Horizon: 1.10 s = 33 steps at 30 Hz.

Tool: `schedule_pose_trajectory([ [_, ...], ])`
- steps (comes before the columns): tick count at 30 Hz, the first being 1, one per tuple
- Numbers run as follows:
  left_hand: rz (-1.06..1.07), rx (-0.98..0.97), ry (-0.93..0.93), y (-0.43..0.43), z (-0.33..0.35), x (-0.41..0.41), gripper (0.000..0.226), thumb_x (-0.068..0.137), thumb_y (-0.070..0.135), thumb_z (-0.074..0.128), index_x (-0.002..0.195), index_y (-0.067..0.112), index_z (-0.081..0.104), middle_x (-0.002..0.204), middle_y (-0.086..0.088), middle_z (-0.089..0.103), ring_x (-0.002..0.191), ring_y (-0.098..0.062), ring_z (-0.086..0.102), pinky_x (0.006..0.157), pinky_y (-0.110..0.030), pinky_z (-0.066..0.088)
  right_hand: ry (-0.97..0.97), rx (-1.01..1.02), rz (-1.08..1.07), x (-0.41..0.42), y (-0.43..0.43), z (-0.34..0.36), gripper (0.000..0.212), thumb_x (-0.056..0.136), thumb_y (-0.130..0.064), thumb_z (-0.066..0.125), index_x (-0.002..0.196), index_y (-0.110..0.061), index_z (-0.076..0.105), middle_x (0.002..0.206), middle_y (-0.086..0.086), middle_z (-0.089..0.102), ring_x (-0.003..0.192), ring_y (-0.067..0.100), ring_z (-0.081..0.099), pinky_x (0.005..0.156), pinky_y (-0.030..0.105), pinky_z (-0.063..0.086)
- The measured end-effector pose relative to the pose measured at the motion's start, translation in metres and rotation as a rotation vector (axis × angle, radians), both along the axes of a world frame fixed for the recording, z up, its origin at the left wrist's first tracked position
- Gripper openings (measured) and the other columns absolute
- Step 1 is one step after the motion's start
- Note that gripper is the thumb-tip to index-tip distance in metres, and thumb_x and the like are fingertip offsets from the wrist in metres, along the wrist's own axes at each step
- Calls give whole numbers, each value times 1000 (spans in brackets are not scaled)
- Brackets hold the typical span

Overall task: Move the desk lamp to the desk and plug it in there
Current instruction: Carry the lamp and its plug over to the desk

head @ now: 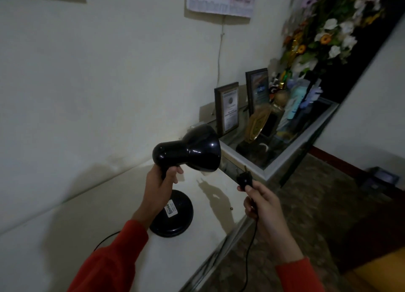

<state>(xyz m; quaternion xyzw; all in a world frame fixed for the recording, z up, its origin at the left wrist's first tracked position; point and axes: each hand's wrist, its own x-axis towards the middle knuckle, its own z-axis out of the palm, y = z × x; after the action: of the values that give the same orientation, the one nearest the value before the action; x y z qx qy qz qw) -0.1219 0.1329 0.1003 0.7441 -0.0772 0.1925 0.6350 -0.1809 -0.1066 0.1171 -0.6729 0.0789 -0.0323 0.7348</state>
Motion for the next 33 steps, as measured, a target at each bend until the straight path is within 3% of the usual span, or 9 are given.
schedule_pose_trajectory([
  [4,-19,14,-62,-20,21,-11,35,83,46,41,76,16,60,63,6,59,54,-3,53,57,-10,43,-19,-25,-51,-11,-13,13,20,95,-15,54,109,-17,69,88,-1,74,46,4,49,42,14,39],
  [9,-72,12,-126,-59,42,-23,43,82,45,42,83,6,60,67,7,62,51,-4,55,53,-6,42,-53,-81,-136,-39,-48,28,19,96,-18,53,104,-19,71,57,-9,64,47,4,52,44,17,41],
  [12,-113,-45,-109,-90,49,-32,32,85,36,48,85,6,60,65,5,62,49,-3,52,51,-7,42,-52,-95,-206,-62,-76,35,19,96,-21,54,99,-23,73,67,2,63,57,15,57,53,26,45],
  [15,-201,-84,-87,-127,52,-45,18,86,31,48,86,18,59,68,4,63,49,-4,50,51,-12,43,-68,-61,-279,-90,-107,41,20,95,-20,55,98,-25,74,74,3,68,57,12,60,48,20,46],
  [18,-276,-75,-91,-167,53,-60,23,86,36,50,86,17,63,66,6,62,51,-2,54,52,-9,42,-61,-39,-363,-123,-142,46,20,96,-17,55,102,-22,74,71,-5,71,53,4,62,43,14,45],
  [20,-319,-69,-97,-195,55,-72,22,84,45,51,79,27,63,63,8,62,51,-2,54,52,-9,42,-65,-10,-397,-148,-166,49,20,96,-15,55,100,-22,73,71,-7,74,54,2,65,44,13,47],
  [24,-408,-91,-103,-256,57,-105,24,81,52,49,73,32,60,63,8,61,47,-1,51,49,-10,42,-89,0,-489,-206,-213,51,20,96,-16,55,98,-23,74,60,-9,64,49,4,55,44,16,41],
  [27,-473,-104,-76,-304,55,-132,21,79,56,49,73,39,61,64,7,64,48,-1,51,53,-19,45,-101,29,-556,-251,-250,49,18,95,-16,56,97,-20,73,63,-7,65,49,5,56,44,17,41],
  [33,-603,-138,-63,-398,51,-184,14,79,60,49,76,53,61,64,14,67,47,0,49,53,-21,45,-93,-43,-739,-321,-319,45,22,95,-17,57,89,-27,75,80,0,71,52,5,53,46,14,41],
])
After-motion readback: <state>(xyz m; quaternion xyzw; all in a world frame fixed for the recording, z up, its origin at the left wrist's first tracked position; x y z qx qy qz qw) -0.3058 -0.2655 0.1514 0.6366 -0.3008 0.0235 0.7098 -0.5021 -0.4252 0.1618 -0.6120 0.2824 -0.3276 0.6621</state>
